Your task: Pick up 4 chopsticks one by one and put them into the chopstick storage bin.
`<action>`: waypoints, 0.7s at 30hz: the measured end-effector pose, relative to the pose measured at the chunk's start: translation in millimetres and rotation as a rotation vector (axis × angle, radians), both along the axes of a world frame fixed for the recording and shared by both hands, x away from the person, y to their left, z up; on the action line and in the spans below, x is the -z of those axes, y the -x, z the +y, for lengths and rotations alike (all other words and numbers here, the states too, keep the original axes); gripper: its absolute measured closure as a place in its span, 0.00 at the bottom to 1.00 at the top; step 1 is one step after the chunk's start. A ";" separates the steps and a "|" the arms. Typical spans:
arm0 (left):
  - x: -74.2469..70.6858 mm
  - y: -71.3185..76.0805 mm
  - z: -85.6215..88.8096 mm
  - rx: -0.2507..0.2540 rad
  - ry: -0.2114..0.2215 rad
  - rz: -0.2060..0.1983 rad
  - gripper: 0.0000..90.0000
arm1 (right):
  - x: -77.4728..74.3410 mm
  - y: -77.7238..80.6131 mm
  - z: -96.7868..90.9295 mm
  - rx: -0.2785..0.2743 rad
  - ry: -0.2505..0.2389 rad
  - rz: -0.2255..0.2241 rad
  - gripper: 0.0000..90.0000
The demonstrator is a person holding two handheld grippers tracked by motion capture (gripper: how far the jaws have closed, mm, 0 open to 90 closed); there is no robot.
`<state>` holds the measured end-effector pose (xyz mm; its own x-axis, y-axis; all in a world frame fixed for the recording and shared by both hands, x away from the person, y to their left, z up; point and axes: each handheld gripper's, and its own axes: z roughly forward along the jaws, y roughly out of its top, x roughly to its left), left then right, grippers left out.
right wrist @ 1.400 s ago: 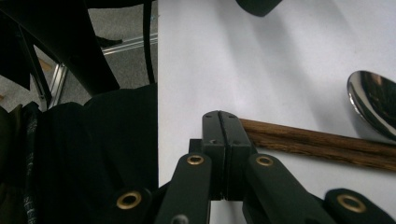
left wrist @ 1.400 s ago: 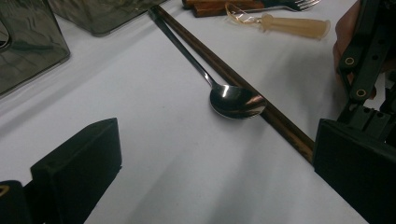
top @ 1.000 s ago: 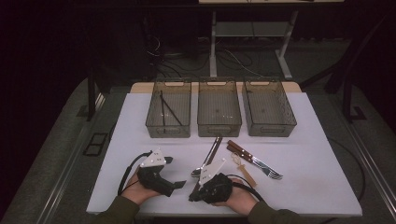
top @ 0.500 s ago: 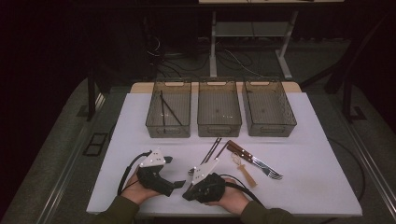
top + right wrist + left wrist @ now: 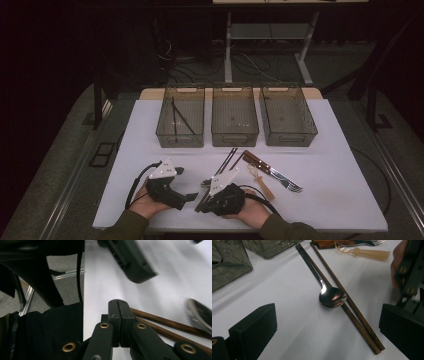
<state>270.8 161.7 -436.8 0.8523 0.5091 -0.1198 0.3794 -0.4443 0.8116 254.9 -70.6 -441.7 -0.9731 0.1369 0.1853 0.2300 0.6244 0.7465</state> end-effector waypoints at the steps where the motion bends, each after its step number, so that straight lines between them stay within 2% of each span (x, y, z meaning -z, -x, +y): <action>1: 0.2 -0.1 -0.1 0.000 -0.002 0.000 0.01 | 0.0 0.0 0.0 0.000 0.000 0.000 0.98; 5: 0.7 0.1 -0.5 -0.006 -0.006 0.009 0.01 | -9.2 -6.5 -24.8 0.084 -0.004 -0.013 0.85; 7: 1.0 0.3 -0.6 -0.011 -0.012 0.014 0.01 | -12.2 -8.6 -36.8 0.139 -0.012 0.010 0.78; 9: 1.1 0.3 -0.6 -0.013 -0.012 0.019 0.01 | -15.5 -12.0 -51.9 0.192 -0.017 0.006 0.67; 11: 1.4 0.2 -0.7 -0.015 -0.012 0.021 0.01 | -18.2 -14.9 -66.5 0.234 -0.021 -0.002 0.59; 14: 1.4 0.4 -0.7 -0.014 -0.013 0.024 0.02 | -21.4 -17.5 -89.7 0.304 -0.039 -0.037 0.47; 17: 1.7 0.3 -0.4 -0.015 -0.016 0.030 0.03 | -22.4 -18.7 -111.2 0.362 -0.043 -0.054 0.39; 19: 1.8 0.3 -0.4 -0.017 -0.018 0.033 0.04 | -21.6 -18.7 -129.3 0.425 -0.045 -0.076 0.34; 20: 1.8 0.3 -0.3 -0.016 -0.018 0.036 0.04 | -21.6 -18.7 -129.3 0.425 -0.045 -0.076 0.34; 21: 1.9 0.4 -0.2 -0.017 -0.020 0.038 0.05 | -21.2 -18.6 -137.5 0.451 -0.046 -0.081 0.33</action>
